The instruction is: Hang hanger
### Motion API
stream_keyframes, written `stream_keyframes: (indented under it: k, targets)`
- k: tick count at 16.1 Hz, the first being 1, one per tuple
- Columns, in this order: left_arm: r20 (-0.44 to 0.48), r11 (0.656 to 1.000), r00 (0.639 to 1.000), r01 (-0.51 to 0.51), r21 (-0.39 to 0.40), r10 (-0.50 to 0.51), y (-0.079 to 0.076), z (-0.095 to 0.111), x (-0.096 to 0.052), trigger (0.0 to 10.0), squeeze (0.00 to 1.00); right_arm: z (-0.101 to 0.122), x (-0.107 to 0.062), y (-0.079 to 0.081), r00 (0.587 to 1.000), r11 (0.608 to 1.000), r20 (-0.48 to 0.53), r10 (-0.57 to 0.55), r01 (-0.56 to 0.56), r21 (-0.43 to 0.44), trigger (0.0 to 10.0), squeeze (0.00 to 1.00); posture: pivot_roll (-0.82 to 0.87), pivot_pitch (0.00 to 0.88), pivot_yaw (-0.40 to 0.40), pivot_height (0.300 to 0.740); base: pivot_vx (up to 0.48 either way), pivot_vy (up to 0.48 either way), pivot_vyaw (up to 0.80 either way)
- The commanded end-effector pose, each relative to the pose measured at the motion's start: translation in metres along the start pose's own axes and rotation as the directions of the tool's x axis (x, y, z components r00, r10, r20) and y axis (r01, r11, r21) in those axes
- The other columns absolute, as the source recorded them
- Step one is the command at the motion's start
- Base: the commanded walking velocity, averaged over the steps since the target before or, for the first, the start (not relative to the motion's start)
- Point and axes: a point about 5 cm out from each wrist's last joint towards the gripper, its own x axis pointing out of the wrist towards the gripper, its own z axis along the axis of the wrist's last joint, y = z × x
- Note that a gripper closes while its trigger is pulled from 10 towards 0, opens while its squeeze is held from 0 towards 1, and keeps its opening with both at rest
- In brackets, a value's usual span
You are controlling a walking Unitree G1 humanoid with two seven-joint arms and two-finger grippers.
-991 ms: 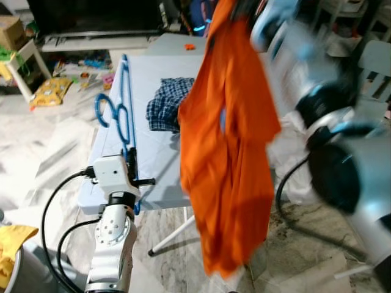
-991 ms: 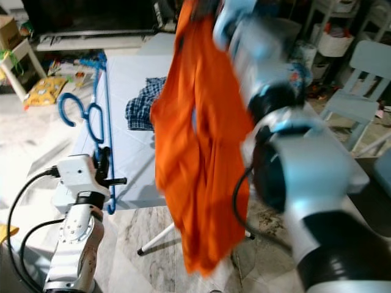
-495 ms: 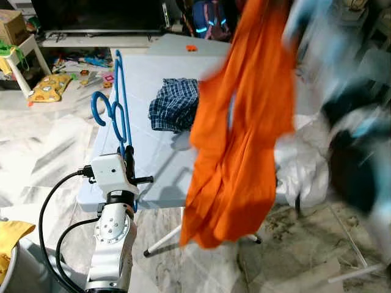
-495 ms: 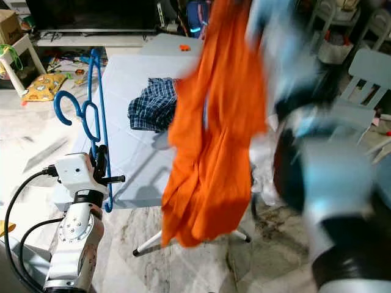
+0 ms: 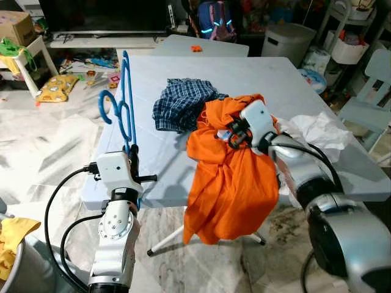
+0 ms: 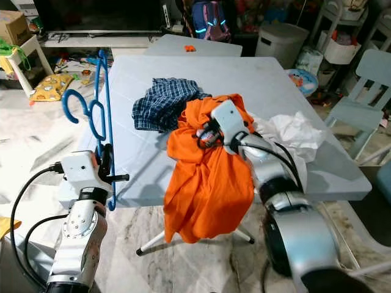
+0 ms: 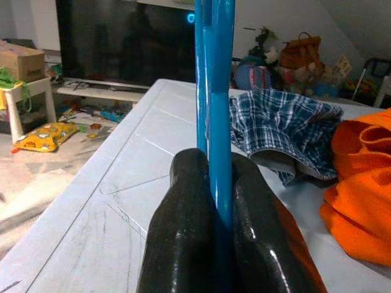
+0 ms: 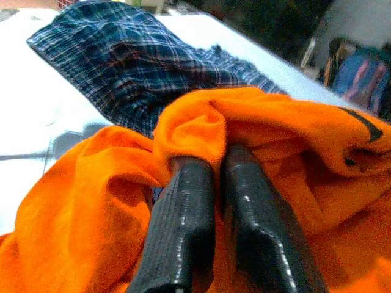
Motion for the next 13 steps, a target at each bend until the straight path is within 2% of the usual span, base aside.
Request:
stream_keyframes:
  k: [1,3,5,7,9,11,12,13]
  targets:
    - [-0.030,1.000,0.999,0.011,-0.004,-0.011,0.000,-0.005,0.003,10.0,0.00,0.003,-0.004,-0.004,0.999,1.000,0.032,0.007,-0.007,-0.021,10.0,1.00,-0.13,0.000,-0.011,0.740,0.000,0.000,0.00]
    - [-0.038,1.000,0.999,0.014,-0.006,-0.014,0.003,-0.005,0.006,10.0,0.00,-0.001,-0.011,-0.005,0.999,0.999,0.051,-0.015,0.014,0.029,10.0,1.00,-0.15,0.000,0.004,0.740,0.000,0.000,0.00]
    - [-0.053,0.999,0.998,0.036,-0.019,-0.037,-0.003,-0.008,0.007,10.0,0.00,-0.005,-0.013,0.005,0.999,0.998,0.051,0.000,-0.003,0.056,10.0,1.00,-0.15,0.000,0.017,0.740,0.000,0.000,0.00]
    - [-0.055,0.997,0.996,0.070,-0.026,-0.071,-0.009,-0.008,0.008,10.0,0.00,-0.007,-0.015,0.017,0.998,0.998,0.037,0.045,-0.046,0.032,10.0,1.00,-0.15,0.000,0.028,0.740,0.000,0.000,0.00]
    - [-0.053,0.997,0.996,0.076,-0.025,-0.078,-0.008,-0.008,0.009,10.0,0.00,-0.008,-0.020,0.014,0.999,0.999,0.017,0.041,-0.042,0.015,10.0,1.00,-0.15,0.000,0.027,0.740,0.000,0.000,0.00]
    - [-0.053,0.997,0.996,0.068,-0.023,-0.070,-0.005,-0.008,0.010,10.0,0.00,-0.001,-0.025,0.006,0.999,0.999,0.024,0.023,-0.024,0.030,10.0,1.00,-0.15,0.000,0.022,0.740,0.000,0.000,0.00]
    - [-0.057,0.997,0.996,0.067,-0.023,-0.068,-0.004,-0.009,0.009,10.0,0.00,0.007,-0.028,0.003,0.999,1.000,0.037,0.020,-0.020,-0.007,10.0,1.00,-0.15,0.000,0.023,0.740,0.000,0.000,0.00]
    - [-0.060,0.997,0.996,0.068,-0.023,-0.069,-0.004,-0.010,0.008,10.0,0.00,0.009,-0.030,0.004,0.999,1.000,0.043,0.030,-0.030,-0.004,10.0,1.00,-0.15,0.000,0.024,0.740,0.000,0.000,0.00]
